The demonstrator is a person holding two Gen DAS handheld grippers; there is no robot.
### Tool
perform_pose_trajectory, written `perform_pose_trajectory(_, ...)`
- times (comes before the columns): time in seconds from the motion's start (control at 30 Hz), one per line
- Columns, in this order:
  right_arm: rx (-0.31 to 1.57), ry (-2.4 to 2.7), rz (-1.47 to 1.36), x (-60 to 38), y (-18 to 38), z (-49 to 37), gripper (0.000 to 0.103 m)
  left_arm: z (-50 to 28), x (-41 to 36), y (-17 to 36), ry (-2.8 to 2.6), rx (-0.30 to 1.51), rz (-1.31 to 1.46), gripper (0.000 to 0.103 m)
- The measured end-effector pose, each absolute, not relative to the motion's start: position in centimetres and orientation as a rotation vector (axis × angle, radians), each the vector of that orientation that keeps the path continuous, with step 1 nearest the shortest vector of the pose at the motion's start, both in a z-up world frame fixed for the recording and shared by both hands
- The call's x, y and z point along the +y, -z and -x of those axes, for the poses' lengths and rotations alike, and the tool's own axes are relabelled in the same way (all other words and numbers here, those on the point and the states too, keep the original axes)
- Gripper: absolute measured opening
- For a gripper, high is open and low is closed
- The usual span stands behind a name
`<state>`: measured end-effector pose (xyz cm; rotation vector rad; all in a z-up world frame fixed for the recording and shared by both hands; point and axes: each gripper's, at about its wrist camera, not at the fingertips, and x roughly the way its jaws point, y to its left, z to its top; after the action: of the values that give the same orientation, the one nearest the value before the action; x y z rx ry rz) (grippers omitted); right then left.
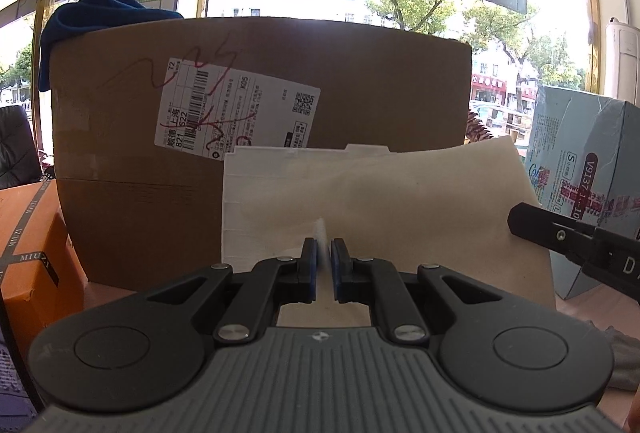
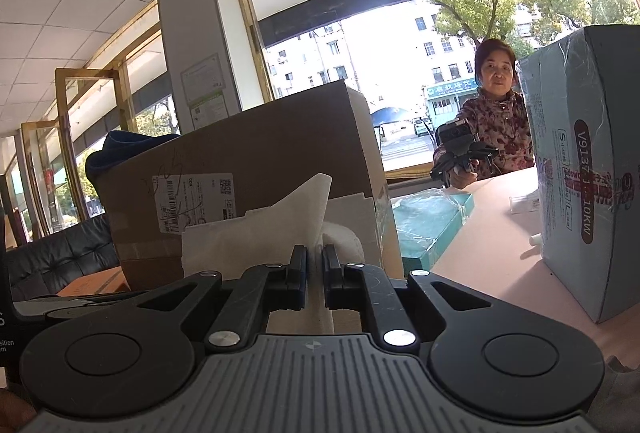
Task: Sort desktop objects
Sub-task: 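Lower the cream cloth into the white box and open the left gripper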
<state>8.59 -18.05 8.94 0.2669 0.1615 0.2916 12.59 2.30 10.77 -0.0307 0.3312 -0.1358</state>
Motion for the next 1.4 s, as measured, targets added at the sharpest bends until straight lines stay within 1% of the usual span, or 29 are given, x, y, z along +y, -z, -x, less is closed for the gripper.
perform_pose_trajectory(0.2, 0.304, -0.296, -0.307, -19.0, -8.3, -9.8, 0.008, -13.5, 2.5, -9.4, 0.159, 0.430, 0.031, 0.007)
perform_pose_trajectory(0.4, 0.464, -0.267, -0.332, -19.5, -8.6, -10.9, 0.008, -14.2, 2.7, -9.2, 0.160, 0.505, 0.022, 0.007)
perform_pose_trajectory(0.53, 0.534, -0.280, -0.333, -19.4, -8.8, -11.1, 0.008, -14.2, 3.2, -9.0, 0.177, 0.571, 0.024, 0.007)
perform_pose_trajectory(0.67, 0.577, -0.300, -0.336, -19.5, -9.3, -10.8, 0.008, -13.8, 3.8, -8.6, 0.199, 0.624, 0.020, 0.007)
perform_pose_trajectory(1.0, 0.627, -0.359, -0.405, -19.6, -10.6, -10.2, 0.008, -12.6, 4.4, -9.4, 0.209, 0.658, 0.019, 0.007)
perform_pose_trajectory(1.1, 0.630, -0.318, -0.339, -18.8, -10.8, -10.7, 0.008, -12.9, 3.9, -9.4, 0.191, 0.656, -0.012, 0.007)
perform_pose_trajectory(1.3, 0.743, -0.292, -0.231, -16.4, -9.7, -13.9, 0.008, -14.5, 3.0, -8.8, 0.177, 0.672, -0.033, 0.008)
perform_pose_trajectory(1.33, 0.757, -0.290, -0.203, -15.9, -9.5, -14.3, 0.008, -14.6, 2.7, -8.7, 0.176, 0.675, -0.047, 0.009)
perform_pose_trajectory(1.4, 0.782, -0.284, -0.140, -15.0, -9.1, -15.1, 0.008, -14.8, 2.5, -8.5, 0.181, 0.684, -0.058, 0.015)
